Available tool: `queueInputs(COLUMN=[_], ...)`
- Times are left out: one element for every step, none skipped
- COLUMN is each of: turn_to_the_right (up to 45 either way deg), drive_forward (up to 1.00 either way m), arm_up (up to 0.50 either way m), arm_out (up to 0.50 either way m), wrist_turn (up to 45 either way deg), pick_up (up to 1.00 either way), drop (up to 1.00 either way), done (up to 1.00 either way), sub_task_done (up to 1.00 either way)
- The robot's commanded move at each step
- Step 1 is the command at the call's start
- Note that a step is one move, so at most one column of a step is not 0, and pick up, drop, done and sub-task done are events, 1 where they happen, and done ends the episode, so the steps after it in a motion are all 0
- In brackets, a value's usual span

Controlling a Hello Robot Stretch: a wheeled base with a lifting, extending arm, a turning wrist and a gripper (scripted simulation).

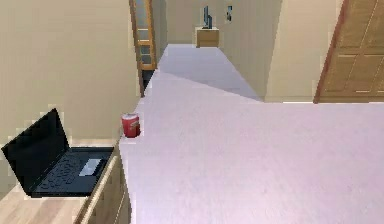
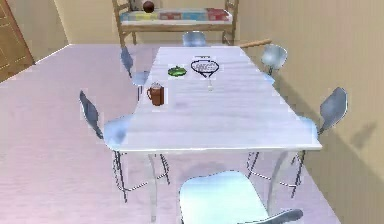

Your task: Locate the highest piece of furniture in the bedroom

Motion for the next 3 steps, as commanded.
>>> queueInputs(turn_to_the_right=[39.0,3.0,0.0], drive_forward=[0.0,0.0,1.0], arm_up=[0.0,0.0,0.0], arm_out=[0.0,0.0,0.0], wrist_turn=[0.0,0.0,0.0], pick_up=[0.0,0.0,0.0], drop=[0.0,0.0,0.0], done=[0.0,0.0,0.0], sub_task_done=[0.0,0.0,0.0])
